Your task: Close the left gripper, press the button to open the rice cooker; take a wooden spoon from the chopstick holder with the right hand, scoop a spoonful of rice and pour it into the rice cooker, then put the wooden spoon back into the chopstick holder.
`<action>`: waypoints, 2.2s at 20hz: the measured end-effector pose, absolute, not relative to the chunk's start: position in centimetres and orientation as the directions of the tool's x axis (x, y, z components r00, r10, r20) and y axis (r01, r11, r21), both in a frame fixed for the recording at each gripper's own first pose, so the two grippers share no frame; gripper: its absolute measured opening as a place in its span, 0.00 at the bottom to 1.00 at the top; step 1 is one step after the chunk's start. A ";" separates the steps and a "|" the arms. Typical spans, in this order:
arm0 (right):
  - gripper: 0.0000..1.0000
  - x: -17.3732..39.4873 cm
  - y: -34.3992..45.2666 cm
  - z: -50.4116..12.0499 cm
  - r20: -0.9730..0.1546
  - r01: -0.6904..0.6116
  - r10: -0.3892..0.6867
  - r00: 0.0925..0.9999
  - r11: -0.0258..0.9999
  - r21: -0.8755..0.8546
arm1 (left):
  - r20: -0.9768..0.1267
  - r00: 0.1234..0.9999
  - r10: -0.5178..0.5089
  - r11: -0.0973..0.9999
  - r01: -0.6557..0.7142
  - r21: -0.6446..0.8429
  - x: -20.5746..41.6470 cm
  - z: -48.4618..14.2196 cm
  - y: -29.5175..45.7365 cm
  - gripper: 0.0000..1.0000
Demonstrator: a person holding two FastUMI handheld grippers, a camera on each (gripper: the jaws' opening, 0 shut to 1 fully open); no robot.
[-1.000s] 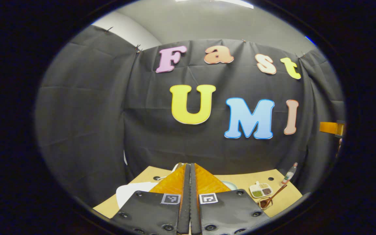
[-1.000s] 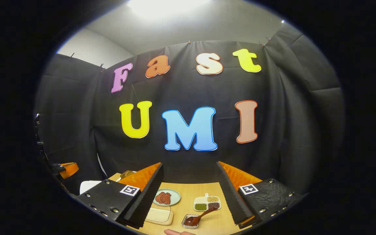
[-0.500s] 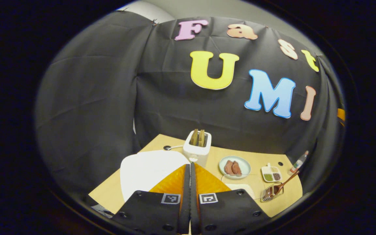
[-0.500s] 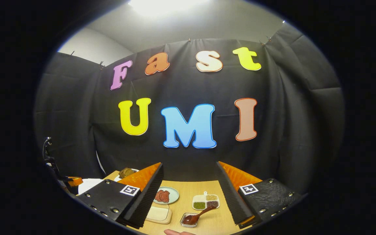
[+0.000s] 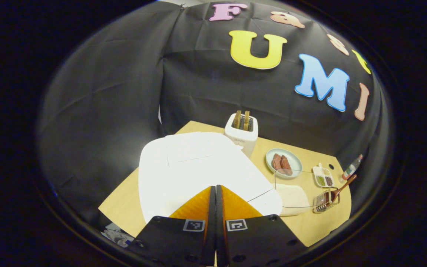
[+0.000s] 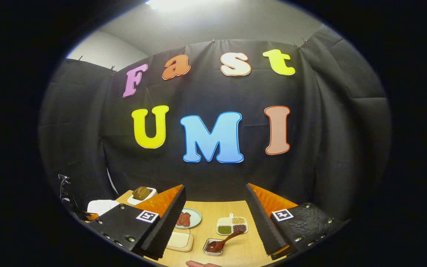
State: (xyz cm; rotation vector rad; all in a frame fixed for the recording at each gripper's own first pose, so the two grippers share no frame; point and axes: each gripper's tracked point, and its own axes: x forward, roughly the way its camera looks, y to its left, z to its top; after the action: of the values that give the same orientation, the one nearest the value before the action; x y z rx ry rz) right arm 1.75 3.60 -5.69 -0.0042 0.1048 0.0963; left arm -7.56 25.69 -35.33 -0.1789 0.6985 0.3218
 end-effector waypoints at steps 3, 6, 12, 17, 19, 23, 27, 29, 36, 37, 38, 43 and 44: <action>0.96 1.9 3.8 -5.7 -0.106 -0.097 0.096 0.990 0.995 -0.007 | -0.668 0.708 0.229 0.940 -0.339 -0.037 -7.5 -36.3 25.6 0.07; 0.96 2.0 3.8 -6.0 -0.111 -0.097 0.096 0.989 0.995 -0.005 | -0.678 0.699 0.226 0.944 -0.328 -0.024 -7.5 -36.8 25.2 0.07; 0.96 2.2 4.3 -6.4 -0.121 -0.107 0.108 0.987 0.994 0.015 | -0.682 0.694 0.232 0.938 -0.345 -0.032 -7.3 -35.9 25.3 0.07; 0.96 2.4 4.3 -6.7 -0.125 -0.110 0.111 0.986 0.994 0.015 | -0.460 0.839 0.290 0.946 -0.324 0.006 -4.5 -27.1 25.4 0.57; 0.96 2.4 4.2 -6.9 -0.127 -0.111 0.112 0.986 0.994 0.011 | -0.390 0.872 0.297 0.949 -0.315 0.017 -3.9 -23.1 25.4 0.90; 0.96 2.6 3.7 -7.3 -0.125 -0.102 0.103 0.987 0.995 0.007 | -0.282 0.916 0.287 0.952 -0.306 -0.025 -2.4 -17.6 24.1 0.97; 0.96 2.8 2.6 -8.2 -0.126 -0.083 0.083 0.989 0.997 0.004 | -0.199 0.941 0.275 0.957 -0.289 -0.041 -2.5 -13.4 22.8 0.96; 0.96 3.2 1.8 -9.0 -0.132 -0.066 0.065 0.989 0.998 -0.003 | -0.171 0.948 0.267 0.960 -0.276 -0.034 -2.5 -12.0 21.9 0.99; 0.96 5.0 -1.3 -12.2 -0.152 -0.005 0.001 0.988 1.000 -0.024 | -0.102 0.970 0.223 0.975 -0.224 0.002 -2.5 -9.3 18.3 0.94; 0.96 5.2 -1.4 -12.4 -0.144 -0.006 0.002 0.990 1.000 -0.026 | -0.098 0.971 0.219 0.976 -0.218 0.016 -2.3 -9.3 17.9 0.94; 0.96 5.4 -1.4 -12.7 -0.141 -0.010 0.006 0.990 1.000 -0.028 | -0.094 0.973 0.211 0.977 -0.209 0.030 -2.0 -9.2 17.4 0.94; 0.96 6.9 -1.6 -16.1 -0.170 -0.006 0.003 0.985 1.000 -0.014 | -0.128 0.975 0.182 0.983 -0.175 0.062 -1.1 -10.9 15.5 0.94; 0.96 7.2 -1.5 -16.6 -0.174 -0.011 0.009 0.985 1.000 -0.010 | -0.136 0.975 0.176 0.984 -0.169 0.058 -1.1 -11.2 15.1 0.94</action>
State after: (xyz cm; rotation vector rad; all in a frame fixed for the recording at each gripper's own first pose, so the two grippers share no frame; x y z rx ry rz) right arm 7.24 -1.47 -16.57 -0.0112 0.1751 0.0098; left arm -1.09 15.13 -11.16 0.0459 0.1410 0.1740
